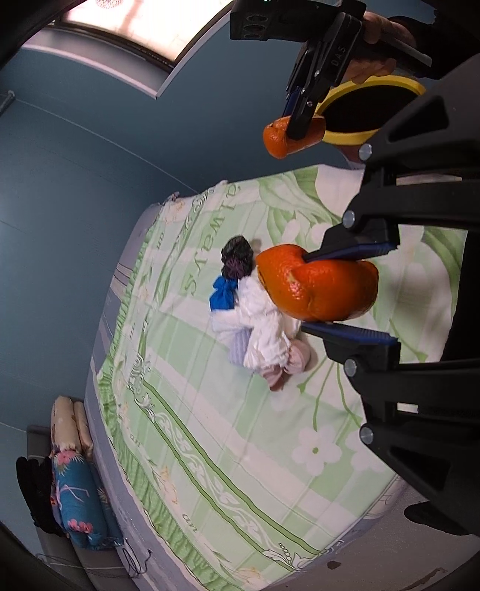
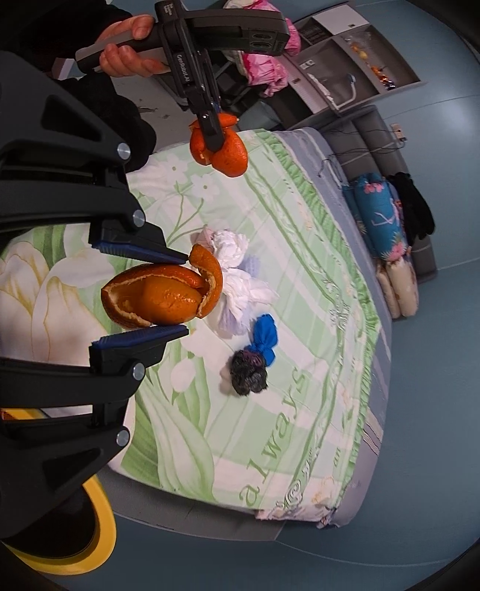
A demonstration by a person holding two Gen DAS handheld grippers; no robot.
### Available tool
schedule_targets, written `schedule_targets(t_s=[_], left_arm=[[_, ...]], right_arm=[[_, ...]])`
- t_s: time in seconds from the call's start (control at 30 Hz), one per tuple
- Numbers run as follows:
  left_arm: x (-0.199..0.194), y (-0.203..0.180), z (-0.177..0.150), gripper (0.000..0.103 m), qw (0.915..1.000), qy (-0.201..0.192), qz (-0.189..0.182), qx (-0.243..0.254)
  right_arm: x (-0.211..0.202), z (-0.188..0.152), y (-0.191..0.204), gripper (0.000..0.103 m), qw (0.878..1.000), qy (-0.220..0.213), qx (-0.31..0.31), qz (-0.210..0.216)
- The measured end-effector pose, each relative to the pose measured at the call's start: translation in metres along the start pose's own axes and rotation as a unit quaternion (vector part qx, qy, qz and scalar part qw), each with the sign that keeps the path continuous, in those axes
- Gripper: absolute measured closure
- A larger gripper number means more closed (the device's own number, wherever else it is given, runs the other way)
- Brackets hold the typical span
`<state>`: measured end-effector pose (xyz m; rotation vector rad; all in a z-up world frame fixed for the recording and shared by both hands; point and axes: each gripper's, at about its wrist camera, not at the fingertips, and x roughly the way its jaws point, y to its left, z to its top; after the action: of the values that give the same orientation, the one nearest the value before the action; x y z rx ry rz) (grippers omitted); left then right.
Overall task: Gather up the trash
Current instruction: 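Carry both orange peels over the yellow-rimmed bin with both tools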
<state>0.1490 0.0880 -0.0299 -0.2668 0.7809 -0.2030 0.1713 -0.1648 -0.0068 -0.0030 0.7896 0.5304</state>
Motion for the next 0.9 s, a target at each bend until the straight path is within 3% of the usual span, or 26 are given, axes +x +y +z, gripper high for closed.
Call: schedule_targets(t_s=[0.47, 0.9], left_arm=[[-0.017, -0.073, 0.008, 0.074, 0.9973, -0.017, -0.050, 0.052], [0.005, -0.145, 0.007, 0.074, 0.9904, 0.002, -0.098, 0.098]], right_arm=[[-0.071, -0.012, -0.031, 0.072, 0.997, -0.062, 0.044, -0.022], [-0.124, -0.039, -0.079, 0.071, 0.986, -0.101, 0.104, -0.081]])
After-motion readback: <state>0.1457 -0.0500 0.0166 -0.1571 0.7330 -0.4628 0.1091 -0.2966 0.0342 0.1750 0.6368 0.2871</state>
